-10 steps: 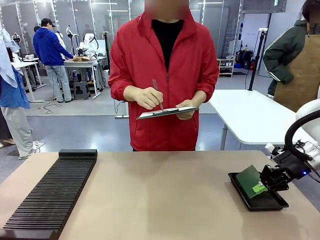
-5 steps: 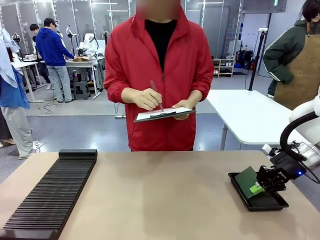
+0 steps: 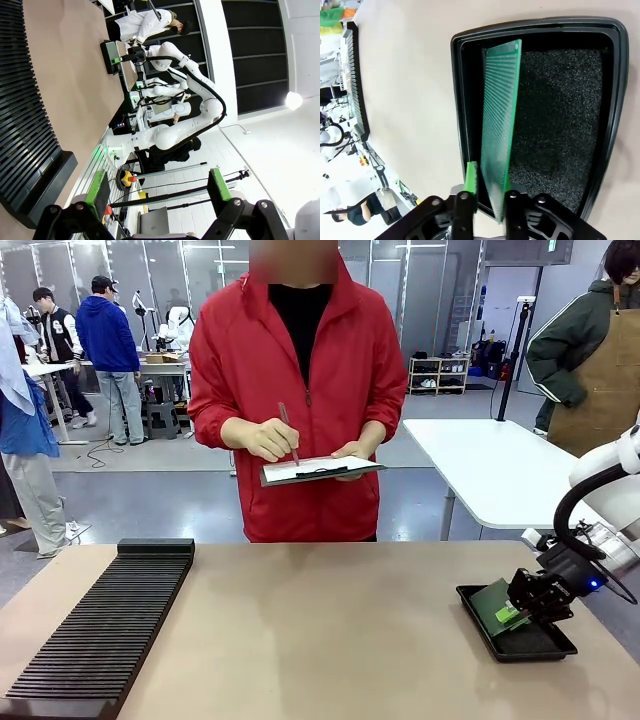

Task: Inspect the PCB.
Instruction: Place the Blank PCB in the ESD tray.

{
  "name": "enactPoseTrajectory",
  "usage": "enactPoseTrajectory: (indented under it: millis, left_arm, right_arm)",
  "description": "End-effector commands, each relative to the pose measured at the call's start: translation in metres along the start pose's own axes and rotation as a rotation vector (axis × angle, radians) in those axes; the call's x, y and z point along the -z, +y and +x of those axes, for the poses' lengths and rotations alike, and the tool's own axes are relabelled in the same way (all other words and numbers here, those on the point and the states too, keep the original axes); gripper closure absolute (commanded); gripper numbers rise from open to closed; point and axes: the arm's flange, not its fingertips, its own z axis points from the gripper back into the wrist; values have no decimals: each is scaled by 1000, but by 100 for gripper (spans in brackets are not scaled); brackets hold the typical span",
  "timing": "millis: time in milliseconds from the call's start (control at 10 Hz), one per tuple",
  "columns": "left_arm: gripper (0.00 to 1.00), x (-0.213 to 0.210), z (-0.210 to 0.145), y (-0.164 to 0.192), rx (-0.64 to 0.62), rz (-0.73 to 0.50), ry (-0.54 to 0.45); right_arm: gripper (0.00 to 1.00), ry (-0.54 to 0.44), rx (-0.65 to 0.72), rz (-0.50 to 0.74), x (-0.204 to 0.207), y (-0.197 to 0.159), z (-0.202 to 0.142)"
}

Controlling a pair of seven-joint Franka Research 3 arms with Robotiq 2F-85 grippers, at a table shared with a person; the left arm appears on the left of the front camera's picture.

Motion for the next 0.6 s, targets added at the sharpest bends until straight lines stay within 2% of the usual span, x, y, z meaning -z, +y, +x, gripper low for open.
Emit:
enactPoseTrajectory:
  millis: [0,100,200,400,500]
  left_arm:
    - [0,-1,-1,0,-2,15,2]
    - [0,-1,-1,0,-2,15,2]
    - [0,-1,-1,0,-2,15,2]
    - [0,-1,-1,0,-2,15,2]
    - [0,-1,-1,0,-2,15,2]
  right_arm:
    - [36,-11,13,-55,-4,15,-10]
    - [15,-15,18,-65,-6,16,-11]
    - [3,-23,24,-82,-10,21,-13]
    - [0,-47,38,-176,-14,37,-20]
    - [0,-89,51,-237,-16,46,-22]
